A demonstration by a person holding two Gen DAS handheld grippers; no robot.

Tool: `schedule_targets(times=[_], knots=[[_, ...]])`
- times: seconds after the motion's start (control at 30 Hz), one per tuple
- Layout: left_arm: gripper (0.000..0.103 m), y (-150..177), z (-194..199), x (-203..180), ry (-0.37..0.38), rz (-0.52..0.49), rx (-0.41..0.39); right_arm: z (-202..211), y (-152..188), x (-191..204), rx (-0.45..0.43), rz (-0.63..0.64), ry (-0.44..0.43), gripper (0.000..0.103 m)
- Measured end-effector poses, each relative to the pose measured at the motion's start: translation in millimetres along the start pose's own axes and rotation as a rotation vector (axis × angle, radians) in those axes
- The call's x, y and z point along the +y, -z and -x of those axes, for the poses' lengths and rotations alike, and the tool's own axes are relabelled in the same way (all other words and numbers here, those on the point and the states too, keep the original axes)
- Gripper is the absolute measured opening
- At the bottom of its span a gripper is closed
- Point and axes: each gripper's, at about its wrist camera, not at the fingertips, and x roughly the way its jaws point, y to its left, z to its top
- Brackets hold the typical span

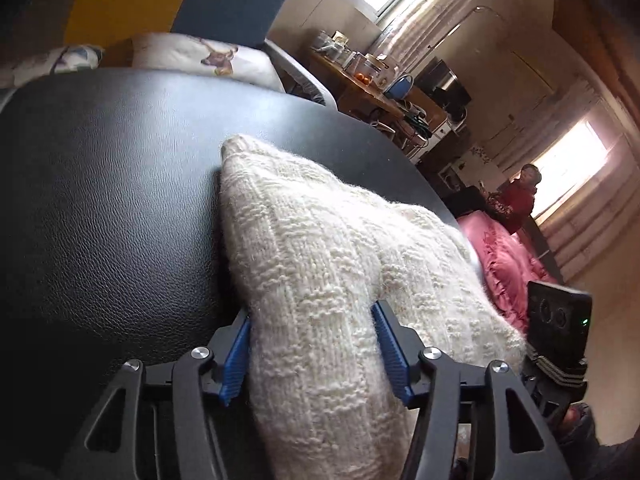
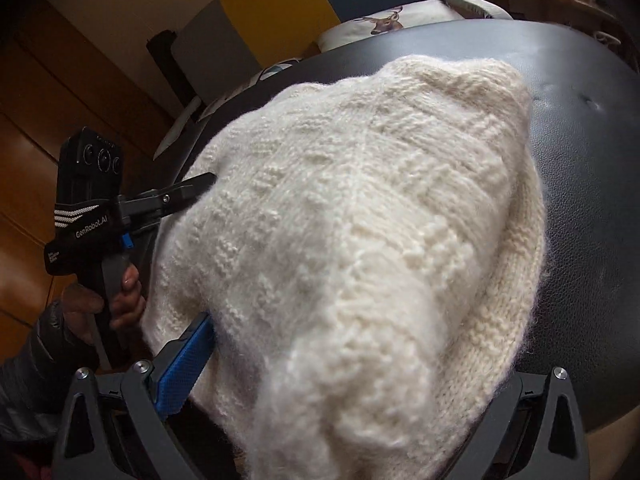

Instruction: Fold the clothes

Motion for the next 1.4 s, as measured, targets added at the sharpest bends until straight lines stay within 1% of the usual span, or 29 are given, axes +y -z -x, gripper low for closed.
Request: schedule_targets(times=[0.1,0.17,0.3,0.33,0.37,0.47,0.5,0.53,0.57,0.6,0.63,0.67,0.73,0.77,0.87,0.93,0.97,1.07,1.17,1.23,1.27,1.33,1.4], knots=[[0.062,1,5,-6,-0.035,-0.03,-0.008,1,1,1,-0.007,0.006,0.014,0.103],[0.063,-1,3,-8,-0.043,-0.027,-0.003,0,5,1,-0.014,0.004,0.013,0.103],[0.065,-4,2,-13,-0.046,-0.031,0.007,5,21,-9,-0.048,-0.041,-0.049,0.103],[0.065,-5,1,-14,-0.049,-0.031,0.012,8,24,-14,-0.058,-0.063,-0.071,0.103],[0.065,-5,1,-15,-0.051,-0.031,0.016,13,26,-23,-0.072,-0.109,-0.112,0.103],[0.065,-6,-2,-18,-0.045,-0.033,0.024,22,30,-56,-0.109,-0.283,-0.282,0.103],[0.065,-5,-3,-18,-0.041,-0.03,0.032,25,32,-65,-0.12,-0.327,-0.327,0.103],[0.064,-6,-4,-18,-0.038,-0.035,0.042,28,33,-70,-0.127,-0.347,-0.344,0.103],[0.057,-6,-3,-19,-0.031,-0.047,0.039,30,34,-72,-0.13,-0.349,-0.336,0.099],[0.053,-6,-3,-19,-0.025,-0.057,0.034,32,36,-71,-0.13,-0.336,-0.303,0.095],[0.047,-6,-3,-21,-0.019,-0.065,0.032,33,38,-71,-0.13,-0.323,-0.271,0.083],[0.044,-5,-2,-22,-0.014,-0.073,0.03,35,41,-70,-0.129,-0.31,-0.237,0.065],[0.04,-3,0,-28,-0.011,-0.084,0.013,41,47,-72,-0.134,-0.303,-0.202,0.058],[0.039,-3,2,-30,-0.001,-0.08,0.001,44,49,-72,-0.139,-0.298,-0.185,0.056],[0.038,-9,6,-41,0.067,-0.089,-0.042,56,48,-65,-0.15,-0.25,-0.104,0.052],[0.038,-17,4,-52,0.112,-0.112,-0.038,67,47,-64,-0.163,-0.22,-0.073,0.05],[0.037,-20,0,-56,0.119,-0.121,-0.032,73,47,-65,-0.169,-0.211,-0.061,0.049],[0.037,-28,-13,-71,0.157,-0.14,-0.013,90,49,-79,-0.195,-0.222,-0.043,0.048],[0.036,-43,-28,-93,0.206,-0.172,-0.005,114,55,-97,-0.25,-0.253,-0.031,0.046],[0.035,-56,-37,-114,0.228,-0.216,-0.003,131,55,-106,-0.285,-0.257,-0.021,0.042],[0.034,-63,-43,-126,0.24,-0.244,-0.004,139,55,-110,-0.302,-0.258,-0.014,0.042],[0.031,-77,-55,-149,0.259,-0.287,-0.003,139,42,-103,-0.33,-0.252,0.002,0.042],[0.026,-93,-71,-169,0.276,-0.316,-0.001,132,25,-91,-0.351,-0.237,0.039,0.042]])
